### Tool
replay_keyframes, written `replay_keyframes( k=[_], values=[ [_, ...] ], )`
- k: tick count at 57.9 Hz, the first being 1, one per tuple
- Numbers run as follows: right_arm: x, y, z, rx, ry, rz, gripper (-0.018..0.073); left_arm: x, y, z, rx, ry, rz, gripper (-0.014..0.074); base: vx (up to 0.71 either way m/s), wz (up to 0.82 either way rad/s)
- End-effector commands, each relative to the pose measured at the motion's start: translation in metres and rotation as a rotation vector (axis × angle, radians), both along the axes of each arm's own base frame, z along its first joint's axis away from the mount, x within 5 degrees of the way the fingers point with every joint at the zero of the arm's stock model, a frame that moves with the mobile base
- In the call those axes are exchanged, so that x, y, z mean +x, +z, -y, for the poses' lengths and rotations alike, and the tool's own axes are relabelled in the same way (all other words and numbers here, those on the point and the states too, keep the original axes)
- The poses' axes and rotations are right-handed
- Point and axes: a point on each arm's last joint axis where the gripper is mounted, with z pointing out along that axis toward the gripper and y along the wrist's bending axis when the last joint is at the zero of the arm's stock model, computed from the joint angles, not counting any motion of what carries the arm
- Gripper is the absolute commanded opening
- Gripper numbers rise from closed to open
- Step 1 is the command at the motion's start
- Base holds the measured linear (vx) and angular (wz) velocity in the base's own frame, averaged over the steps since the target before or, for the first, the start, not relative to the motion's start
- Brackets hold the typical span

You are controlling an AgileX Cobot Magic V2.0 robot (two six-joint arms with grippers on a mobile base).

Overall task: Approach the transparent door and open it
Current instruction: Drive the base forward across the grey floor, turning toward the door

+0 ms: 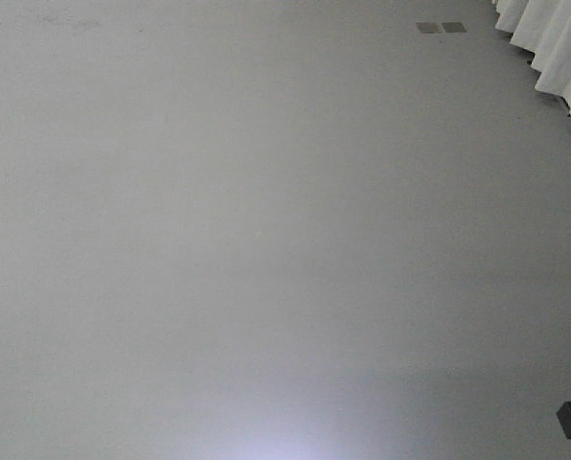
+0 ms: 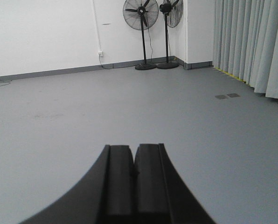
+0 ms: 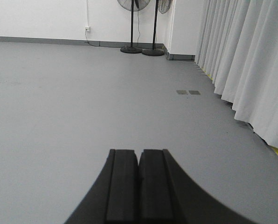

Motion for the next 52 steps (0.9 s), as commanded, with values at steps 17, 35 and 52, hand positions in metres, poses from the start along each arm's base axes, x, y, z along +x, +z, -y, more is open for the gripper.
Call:
replay_keyframes(
  k=[17,35,52],
  values=[
    [0.0000,0.0037,0.0004,-0.010,-0.005,0.083,-0.0008,0.0014,-0.0032,0.0020,-0.004,-0.021,0.044,-0.0006,0.00,0.00],
    [0.0000,0.0037,0.0004,-0.010,-0.005,0.083,-0.0008,0.0014,-0.0032,0.0020,-0.004,-0.021,0.044,-0.0006,0.00,0.00],
    [0.0000,0.0037,0.0003,-0.010,-0.004,0.083,-0.0008,0.0014,-0.0032,0.0020,-0.004,-0.021,0.044,-0.0006,0.00,0.00]
  ],
)
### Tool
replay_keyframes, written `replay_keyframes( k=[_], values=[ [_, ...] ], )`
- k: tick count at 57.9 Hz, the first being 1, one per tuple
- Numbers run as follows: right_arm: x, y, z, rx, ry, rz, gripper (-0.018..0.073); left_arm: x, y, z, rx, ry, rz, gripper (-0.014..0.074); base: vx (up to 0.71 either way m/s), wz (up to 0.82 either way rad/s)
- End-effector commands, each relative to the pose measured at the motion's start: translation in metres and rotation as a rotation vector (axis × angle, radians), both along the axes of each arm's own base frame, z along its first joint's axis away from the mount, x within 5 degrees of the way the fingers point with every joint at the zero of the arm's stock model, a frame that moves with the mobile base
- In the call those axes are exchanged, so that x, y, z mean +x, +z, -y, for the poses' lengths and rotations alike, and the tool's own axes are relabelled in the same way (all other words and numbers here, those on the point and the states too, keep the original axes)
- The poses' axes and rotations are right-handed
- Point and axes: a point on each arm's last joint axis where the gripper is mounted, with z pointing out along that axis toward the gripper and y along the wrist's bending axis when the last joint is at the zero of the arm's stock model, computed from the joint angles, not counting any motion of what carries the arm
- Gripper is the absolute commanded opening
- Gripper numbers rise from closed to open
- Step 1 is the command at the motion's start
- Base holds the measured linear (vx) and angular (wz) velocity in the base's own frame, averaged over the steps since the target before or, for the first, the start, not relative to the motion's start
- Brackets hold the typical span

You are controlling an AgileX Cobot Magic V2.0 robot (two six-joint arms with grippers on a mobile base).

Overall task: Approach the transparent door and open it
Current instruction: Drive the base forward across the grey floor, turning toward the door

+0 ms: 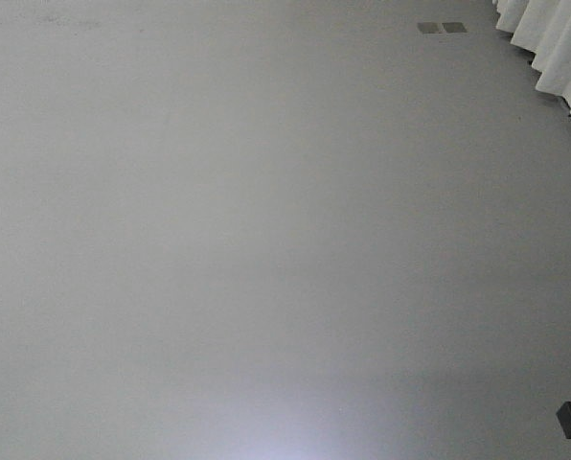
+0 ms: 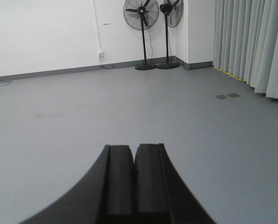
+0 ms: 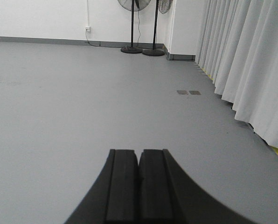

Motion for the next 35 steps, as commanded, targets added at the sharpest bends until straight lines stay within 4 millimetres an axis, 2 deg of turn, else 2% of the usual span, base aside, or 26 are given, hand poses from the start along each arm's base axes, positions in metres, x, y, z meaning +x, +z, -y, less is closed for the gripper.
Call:
replay_keyframes(
  k=[1,35],
  values=[
    [0.0000,0.0037,0.0003,-0.010,-0.004,0.083,-0.0008,0.0014,-0.0032,0.0020,-0.004,-0.021,0.044,-0.0006,0.00,0.00],
    [0.0000,0.0037,0.0003,-0.010,-0.004,0.083,-0.0008,0.0014,-0.0032,0.0020,-0.004,-0.021,0.044,-0.0006,0.03,0.00]
  ],
)
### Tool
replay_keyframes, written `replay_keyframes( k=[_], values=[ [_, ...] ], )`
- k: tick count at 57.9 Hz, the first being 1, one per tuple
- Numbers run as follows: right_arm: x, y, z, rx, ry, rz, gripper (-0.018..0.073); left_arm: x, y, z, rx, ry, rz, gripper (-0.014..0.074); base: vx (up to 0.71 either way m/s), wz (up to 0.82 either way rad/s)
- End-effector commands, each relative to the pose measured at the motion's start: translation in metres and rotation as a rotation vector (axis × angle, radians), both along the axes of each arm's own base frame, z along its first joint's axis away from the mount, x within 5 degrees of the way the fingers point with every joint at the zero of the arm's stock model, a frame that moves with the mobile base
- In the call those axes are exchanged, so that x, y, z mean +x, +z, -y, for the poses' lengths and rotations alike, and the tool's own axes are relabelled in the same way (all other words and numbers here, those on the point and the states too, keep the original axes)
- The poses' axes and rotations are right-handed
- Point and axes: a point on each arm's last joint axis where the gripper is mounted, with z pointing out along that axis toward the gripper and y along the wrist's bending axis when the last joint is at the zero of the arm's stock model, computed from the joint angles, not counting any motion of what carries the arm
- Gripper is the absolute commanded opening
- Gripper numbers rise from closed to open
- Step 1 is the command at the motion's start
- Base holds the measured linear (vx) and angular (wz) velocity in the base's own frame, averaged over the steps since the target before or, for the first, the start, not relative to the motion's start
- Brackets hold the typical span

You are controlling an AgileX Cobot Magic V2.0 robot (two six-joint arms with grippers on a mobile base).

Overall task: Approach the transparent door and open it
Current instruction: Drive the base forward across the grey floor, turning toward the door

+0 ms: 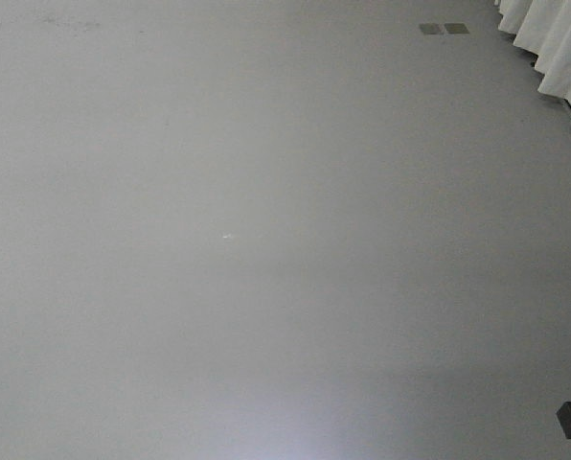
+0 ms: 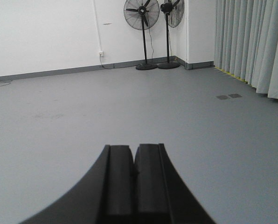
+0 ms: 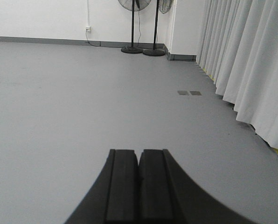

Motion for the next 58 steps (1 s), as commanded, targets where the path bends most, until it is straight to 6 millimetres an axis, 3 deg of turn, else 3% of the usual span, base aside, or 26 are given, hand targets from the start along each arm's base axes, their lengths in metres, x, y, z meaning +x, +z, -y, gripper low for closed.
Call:
replay_keyframes(
  k=[1,58],
  values=[
    [0.0000,0.0037,0.0003,-0.010,-0.004,0.083,-0.0008,0.0014,-0.0032,0.0020,-0.004,-0.021,0.044,-0.0006,0.09,0.00],
    [0.0000,0.0040,0.0003,-0.010,-0.004,0.087,-0.0008,0.0014,-0.0032,0.0020,-0.004,-0.021,0.044,-0.0006,0.11,0.09]
  ],
)
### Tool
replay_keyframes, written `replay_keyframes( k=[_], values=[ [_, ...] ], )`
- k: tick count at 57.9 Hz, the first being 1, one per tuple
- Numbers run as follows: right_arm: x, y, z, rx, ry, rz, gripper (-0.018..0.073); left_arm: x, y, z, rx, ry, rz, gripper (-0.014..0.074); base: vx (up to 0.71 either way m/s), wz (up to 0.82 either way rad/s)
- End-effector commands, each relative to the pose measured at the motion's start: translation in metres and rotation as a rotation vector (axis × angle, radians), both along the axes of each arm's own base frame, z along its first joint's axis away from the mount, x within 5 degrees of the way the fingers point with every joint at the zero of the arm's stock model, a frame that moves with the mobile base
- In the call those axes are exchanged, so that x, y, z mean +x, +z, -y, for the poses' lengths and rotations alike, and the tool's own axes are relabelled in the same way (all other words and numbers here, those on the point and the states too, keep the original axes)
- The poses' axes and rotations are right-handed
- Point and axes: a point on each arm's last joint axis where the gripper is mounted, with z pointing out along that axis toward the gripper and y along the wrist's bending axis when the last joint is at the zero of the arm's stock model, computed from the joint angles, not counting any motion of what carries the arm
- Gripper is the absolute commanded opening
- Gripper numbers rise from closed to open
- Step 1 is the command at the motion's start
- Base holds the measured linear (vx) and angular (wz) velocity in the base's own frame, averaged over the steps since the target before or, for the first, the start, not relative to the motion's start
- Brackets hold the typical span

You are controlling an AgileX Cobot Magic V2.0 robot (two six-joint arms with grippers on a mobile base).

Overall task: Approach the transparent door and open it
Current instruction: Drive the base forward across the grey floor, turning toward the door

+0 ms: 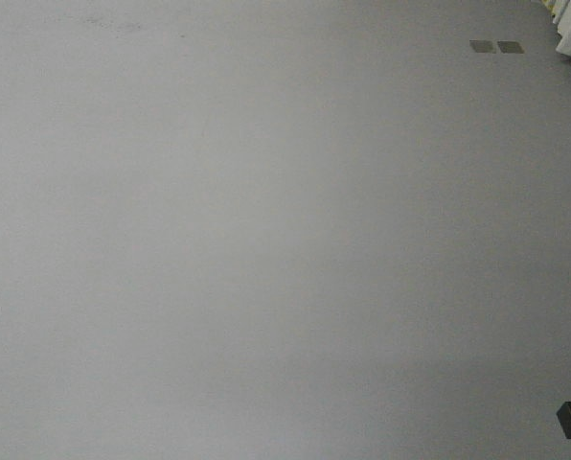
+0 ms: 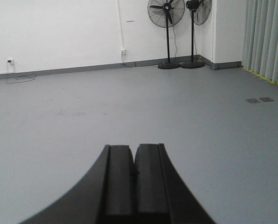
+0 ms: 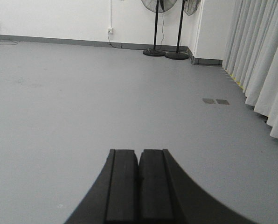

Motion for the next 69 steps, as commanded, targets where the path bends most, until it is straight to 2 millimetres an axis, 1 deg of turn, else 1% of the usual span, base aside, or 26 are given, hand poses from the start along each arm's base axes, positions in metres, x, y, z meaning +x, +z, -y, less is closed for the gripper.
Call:
replay_keyframes(
  k=[1,34,69],
  values=[
    [0.0000,0.0040,0.0003,-0.010,-0.004,0.087,-0.0008,0.0014,-0.0032,0.0020,-0.004,-0.021,0.044,-0.0006,0.17,0.06],
    [0.0000,0.0040,0.0003,-0.010,-0.004,0.087,-0.0008,0.0014,-0.0032,0.0020,-0.004,-0.021,0.044,-0.0006,0.25,0.00],
    [0.0000,0.0038,0.0003,-0.010,-0.004,0.084,-0.0008,0.0014,-0.0032,0.0020,-0.004,-0.021,0.044,-0.0006,0.36,0.06]
  ],
)
